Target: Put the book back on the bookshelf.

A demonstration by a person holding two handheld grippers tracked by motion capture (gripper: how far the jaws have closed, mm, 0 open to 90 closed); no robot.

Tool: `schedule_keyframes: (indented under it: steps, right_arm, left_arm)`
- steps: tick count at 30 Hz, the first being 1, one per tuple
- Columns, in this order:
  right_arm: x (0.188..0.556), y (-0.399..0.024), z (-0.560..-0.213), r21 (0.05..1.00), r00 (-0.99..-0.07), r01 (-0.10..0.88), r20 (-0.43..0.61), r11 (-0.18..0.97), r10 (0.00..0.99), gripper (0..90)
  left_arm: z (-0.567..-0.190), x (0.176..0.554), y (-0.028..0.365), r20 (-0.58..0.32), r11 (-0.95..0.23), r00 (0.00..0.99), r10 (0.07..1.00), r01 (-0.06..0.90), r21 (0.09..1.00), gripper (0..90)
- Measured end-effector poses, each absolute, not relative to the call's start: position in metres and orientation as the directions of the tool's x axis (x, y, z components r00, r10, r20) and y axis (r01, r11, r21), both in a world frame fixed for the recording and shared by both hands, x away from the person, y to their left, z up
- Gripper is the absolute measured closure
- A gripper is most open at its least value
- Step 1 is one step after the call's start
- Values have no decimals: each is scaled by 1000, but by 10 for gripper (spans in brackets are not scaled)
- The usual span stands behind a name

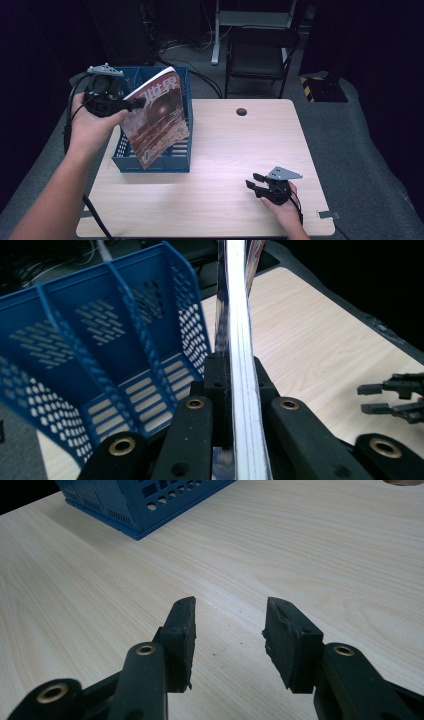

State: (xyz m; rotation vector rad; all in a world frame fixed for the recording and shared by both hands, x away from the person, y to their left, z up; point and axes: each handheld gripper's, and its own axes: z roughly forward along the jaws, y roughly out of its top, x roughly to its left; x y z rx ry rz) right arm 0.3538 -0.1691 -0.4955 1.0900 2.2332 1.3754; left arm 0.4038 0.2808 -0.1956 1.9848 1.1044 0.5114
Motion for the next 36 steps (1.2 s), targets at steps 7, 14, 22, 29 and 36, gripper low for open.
schedule_keyframes:
  steps: [7, 14, 22, 29, 36]
  right_arm:
    - [353, -170, -496, 859, -659, 451, 136, 244, 739, 555]
    - [353, -171, -497, 860, -663, 446, 131, 248, 737, 555]
    - [352, -171, -497, 856, -655, 456, 139, 242, 743, 557]
    - [352, -172, -496, 859, -656, 449, 130, 245, 744, 558]
    - [353, -171, -496, 859, -656, 449, 128, 248, 744, 558]
  left_arm:
    - [-194, 405, 293, -37, -271, 496, 867, 532, 802, 844]
    - [-192, 406, 302, -33, -262, 471, 882, 546, 796, 844]
    - [-190, 404, 315, -38, -228, 428, 903, 553, 801, 844]
    - [-192, 404, 322, -39, -209, 396, 917, 563, 800, 844]
    - [-191, 407, 329, -44, -179, 359, 932, 565, 806, 844]
